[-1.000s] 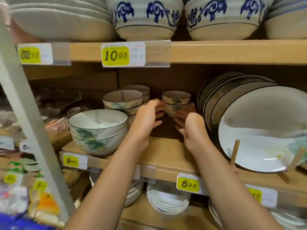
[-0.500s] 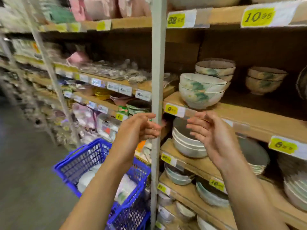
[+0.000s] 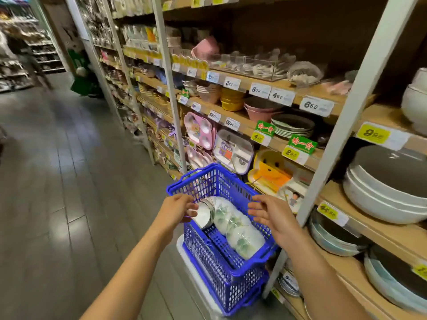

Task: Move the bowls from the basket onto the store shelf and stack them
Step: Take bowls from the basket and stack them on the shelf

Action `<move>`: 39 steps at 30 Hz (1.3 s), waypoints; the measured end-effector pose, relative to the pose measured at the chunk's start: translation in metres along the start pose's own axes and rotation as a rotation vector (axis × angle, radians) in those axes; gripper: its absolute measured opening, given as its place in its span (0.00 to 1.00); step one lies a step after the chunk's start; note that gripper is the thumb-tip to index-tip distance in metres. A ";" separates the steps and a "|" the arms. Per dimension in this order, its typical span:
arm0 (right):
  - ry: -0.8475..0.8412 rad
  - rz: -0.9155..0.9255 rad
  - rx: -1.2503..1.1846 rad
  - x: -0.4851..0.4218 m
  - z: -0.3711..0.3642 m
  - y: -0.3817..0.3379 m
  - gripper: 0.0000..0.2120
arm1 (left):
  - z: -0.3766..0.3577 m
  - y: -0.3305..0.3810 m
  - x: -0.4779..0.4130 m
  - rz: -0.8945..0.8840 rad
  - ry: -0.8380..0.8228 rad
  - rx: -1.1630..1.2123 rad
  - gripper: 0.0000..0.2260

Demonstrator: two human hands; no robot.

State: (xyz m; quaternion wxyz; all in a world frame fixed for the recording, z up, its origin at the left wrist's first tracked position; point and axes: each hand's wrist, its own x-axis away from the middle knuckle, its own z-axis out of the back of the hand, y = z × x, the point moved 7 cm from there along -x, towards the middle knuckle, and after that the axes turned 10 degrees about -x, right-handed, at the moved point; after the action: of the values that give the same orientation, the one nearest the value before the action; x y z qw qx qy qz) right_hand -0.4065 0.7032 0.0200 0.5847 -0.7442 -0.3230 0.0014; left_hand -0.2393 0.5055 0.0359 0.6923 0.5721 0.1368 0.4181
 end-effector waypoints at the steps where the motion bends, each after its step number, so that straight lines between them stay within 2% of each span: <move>1: 0.005 -0.029 0.015 -0.014 -0.005 0.011 0.06 | 0.004 -0.007 -0.011 0.016 0.005 -0.011 0.09; 9: -0.012 -0.240 0.152 -0.134 -0.048 0.083 0.06 | 0.015 -0.031 -0.120 0.101 0.034 -0.140 0.09; 14: -0.034 -0.403 0.250 -0.189 -0.059 0.132 0.12 | 0.009 -0.041 -0.191 0.127 0.016 -0.285 0.08; 18: -0.045 -0.499 0.403 -0.213 -0.064 0.177 0.12 | -0.002 -0.064 -0.235 0.163 -0.043 -0.464 0.07; 22: -0.036 -0.575 0.482 -0.230 -0.068 0.211 0.10 | -0.017 -0.082 -0.279 0.177 -0.121 -0.678 0.12; 26: 0.001 -0.646 0.535 -0.244 -0.068 0.235 0.06 | -0.045 -0.096 -0.320 0.105 -0.295 -0.928 0.10; 32: 0.159 -0.694 0.573 -0.277 -0.073 0.257 0.05 | -0.082 -0.132 -0.376 -0.027 -0.581 -1.218 0.17; 33: 0.168 -0.697 0.590 -0.285 -0.074 0.263 0.06 | -0.086 -0.141 -0.386 -0.046 -0.614 -1.288 0.17; 36: 0.139 -0.733 0.606 -0.299 -0.085 0.289 0.17 | -0.098 -0.178 -0.406 -0.095 -0.785 -1.432 0.19; 39: 0.141 -0.800 0.680 -0.310 -0.092 0.316 0.18 | -0.111 -0.208 -0.419 -0.188 -0.853 -1.550 0.18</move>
State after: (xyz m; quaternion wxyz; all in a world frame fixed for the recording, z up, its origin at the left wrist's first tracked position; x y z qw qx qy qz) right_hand -0.4653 0.4399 -0.3426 0.7683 -0.3293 -0.5227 -0.1673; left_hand -0.4827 0.2737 -0.3080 0.9083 0.0364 -0.4077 0.0861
